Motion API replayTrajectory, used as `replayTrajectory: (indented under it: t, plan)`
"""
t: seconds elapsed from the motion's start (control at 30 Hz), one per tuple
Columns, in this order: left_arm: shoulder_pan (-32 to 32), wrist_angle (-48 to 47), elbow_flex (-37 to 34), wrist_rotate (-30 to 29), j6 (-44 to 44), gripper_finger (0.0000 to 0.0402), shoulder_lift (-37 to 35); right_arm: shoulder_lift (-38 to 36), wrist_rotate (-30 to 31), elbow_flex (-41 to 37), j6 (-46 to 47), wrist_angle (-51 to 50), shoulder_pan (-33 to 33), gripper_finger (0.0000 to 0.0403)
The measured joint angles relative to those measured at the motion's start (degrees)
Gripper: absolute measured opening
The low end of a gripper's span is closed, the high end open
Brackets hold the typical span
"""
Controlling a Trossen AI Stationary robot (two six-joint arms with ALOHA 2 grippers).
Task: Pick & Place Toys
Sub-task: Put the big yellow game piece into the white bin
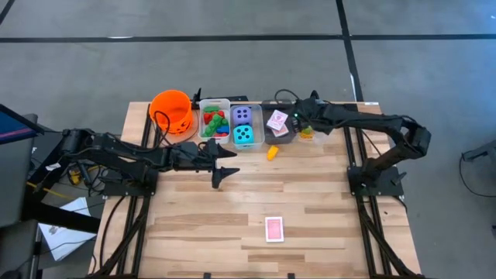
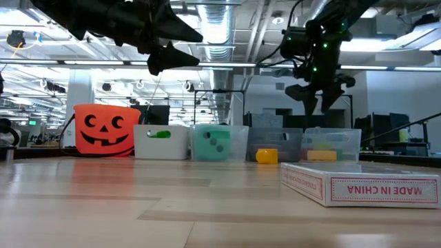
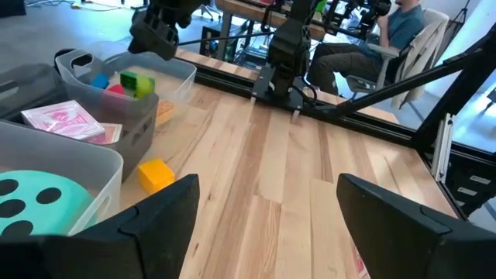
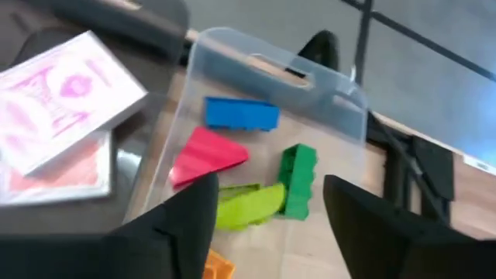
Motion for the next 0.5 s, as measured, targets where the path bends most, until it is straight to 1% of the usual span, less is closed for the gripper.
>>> replayTrajectory:
  t: [0.07, 0.13, 0.3, 0.4, 0.5]
  plan:
    - [0.00, -0.02, 0.00, 0.00, 0.00, 0.0298, 0.00, 0.00, -0.96, -0.01, -0.85, 0.42, 1.03, 0.0244]
    - [0.00, -0.02, 0.00, -0.02, 0.00, 0.0298, 0.00, 0.00, -0.83, -0.38, -1.16, 1.79, 3.82, 0.0258]
    - [0.00, -0.04, 0.00, -0.02, 0.09, 0.0298, 0.00, 0.02, -0.02, -1.95, -2.14, 7.20, 15.57, 0.0267]
    - [0.00, -0.04, 0.00, -0.02, 1.38, 0.0298, 0.00, 0.04, 2.90, -3.12, -0.80, 11.44, 23.86, 0.0268]
    - [0.00, -0.02, 0.00, -0.02, 1.57, 0.0298, 0.00, 0.04, 7.60, -3.32, 3.66, 13.59, 31.57, 0.0268]
